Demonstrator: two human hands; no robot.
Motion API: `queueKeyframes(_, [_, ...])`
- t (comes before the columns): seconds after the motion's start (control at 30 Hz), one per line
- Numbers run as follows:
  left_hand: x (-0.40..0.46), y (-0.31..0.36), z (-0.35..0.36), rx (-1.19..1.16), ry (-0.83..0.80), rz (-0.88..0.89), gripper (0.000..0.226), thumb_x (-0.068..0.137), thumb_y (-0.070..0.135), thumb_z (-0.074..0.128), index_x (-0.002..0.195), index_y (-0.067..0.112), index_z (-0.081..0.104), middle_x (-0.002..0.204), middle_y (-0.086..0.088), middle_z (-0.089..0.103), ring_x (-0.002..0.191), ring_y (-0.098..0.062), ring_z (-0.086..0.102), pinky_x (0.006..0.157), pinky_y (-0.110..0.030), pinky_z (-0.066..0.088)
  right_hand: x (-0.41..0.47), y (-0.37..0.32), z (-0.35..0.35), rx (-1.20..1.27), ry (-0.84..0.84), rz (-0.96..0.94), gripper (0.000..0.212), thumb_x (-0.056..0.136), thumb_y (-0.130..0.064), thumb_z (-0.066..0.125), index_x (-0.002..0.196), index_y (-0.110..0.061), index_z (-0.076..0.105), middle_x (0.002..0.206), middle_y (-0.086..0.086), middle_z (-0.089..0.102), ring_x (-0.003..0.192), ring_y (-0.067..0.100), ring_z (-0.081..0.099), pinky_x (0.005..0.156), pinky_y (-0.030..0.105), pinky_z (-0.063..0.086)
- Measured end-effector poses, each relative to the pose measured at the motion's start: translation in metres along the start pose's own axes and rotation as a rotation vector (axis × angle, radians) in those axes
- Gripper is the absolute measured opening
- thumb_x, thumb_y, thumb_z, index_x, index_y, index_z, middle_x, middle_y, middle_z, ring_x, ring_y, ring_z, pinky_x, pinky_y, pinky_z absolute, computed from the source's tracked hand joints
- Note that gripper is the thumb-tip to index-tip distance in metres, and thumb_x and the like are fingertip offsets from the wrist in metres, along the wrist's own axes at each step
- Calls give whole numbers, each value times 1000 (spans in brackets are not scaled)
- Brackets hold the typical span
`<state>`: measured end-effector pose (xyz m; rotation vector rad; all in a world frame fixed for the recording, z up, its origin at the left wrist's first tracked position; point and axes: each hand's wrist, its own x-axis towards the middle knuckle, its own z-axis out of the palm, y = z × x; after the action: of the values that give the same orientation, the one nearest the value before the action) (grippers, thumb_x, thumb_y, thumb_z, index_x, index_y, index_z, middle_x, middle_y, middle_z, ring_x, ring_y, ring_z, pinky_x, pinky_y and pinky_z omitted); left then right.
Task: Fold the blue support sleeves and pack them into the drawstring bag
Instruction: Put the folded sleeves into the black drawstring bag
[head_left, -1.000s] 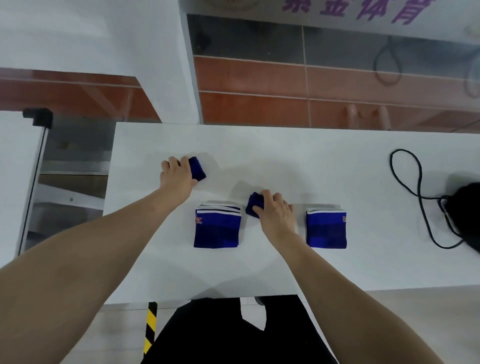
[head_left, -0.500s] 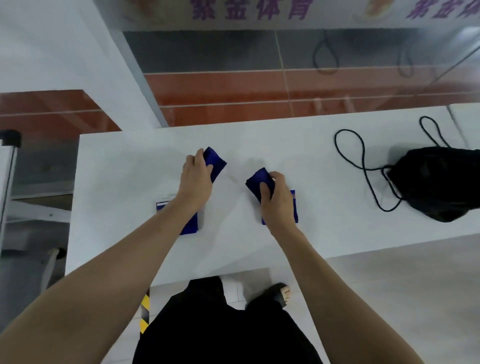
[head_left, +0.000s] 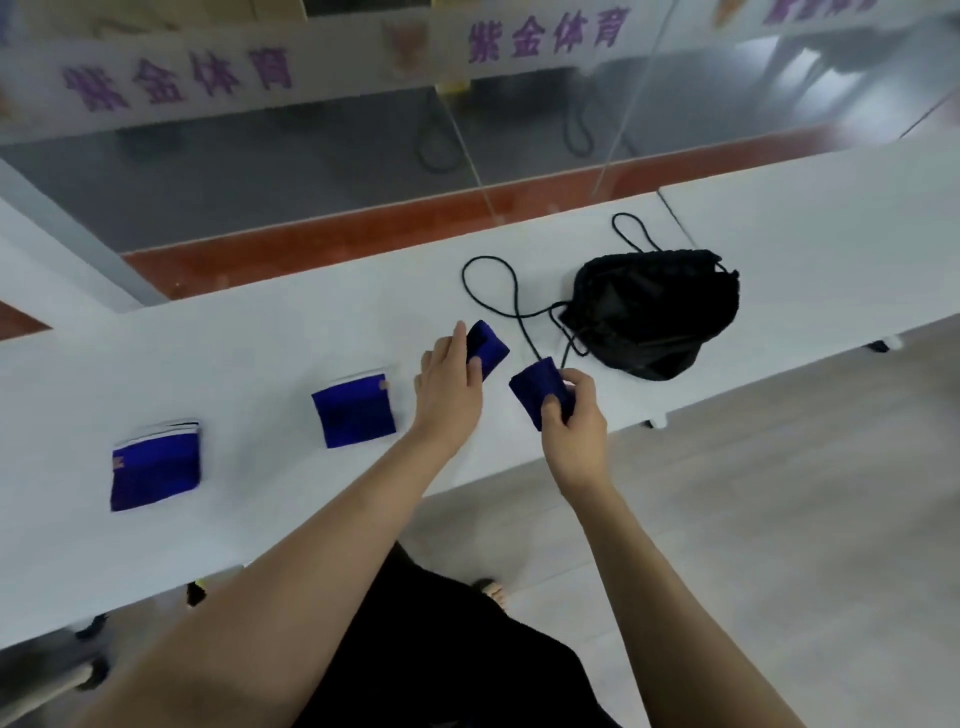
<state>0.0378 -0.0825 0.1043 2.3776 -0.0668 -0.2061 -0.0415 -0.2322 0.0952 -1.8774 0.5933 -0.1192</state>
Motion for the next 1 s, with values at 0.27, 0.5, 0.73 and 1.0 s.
queueKeyframes(0.27, [22, 83, 65, -143, -62, 120, 51, 99, 14, 56, 148, 20, 46, 137, 1, 58, 124, -18, 54, 95, -26, 42, 48, 30, -94, 56, 146, 16, 34, 99, -18, 58, 130, -30, 51, 115, -11, 67, 100, 2, 63, 86, 29, 55])
queueKeyframes(0.5, [81, 135, 122, -225, -66, 108, 54, 96, 25, 66, 147, 21, 49, 140, 4, 60, 127, -14, 56, 106, -36, 49, 131, 37, -146, 1, 152, 19, 30, 100, -18, 60, 128, -28, 57, 108, -13, 69, 93, 1, 64, 76, 17, 49])
queueKeyframes(0.73, [138, 173, 170, -209, -140, 62, 48, 93, 24, 70, 139, 23, 57, 130, 7, 66, 119, -13, 61, 100, -35, 52, 214, 48, -188, -113, 89, 15, 26, 98, -17, 58, 117, -35, 58, 104, -16, 68, 92, 11, 65, 77, 32, 54])
queueKeyframes(1.0, [170, 170, 212, -154, -181, -82, 50, 95, 22, 67, 143, 21, 53, 138, 1, 62, 126, -18, 58, 105, -37, 48, 296, 68, -198, -323, -140, -83, 31, 97, -8, 57, 122, -25, 59, 116, -13, 64, 103, 4, 59, 91, 26, 49])
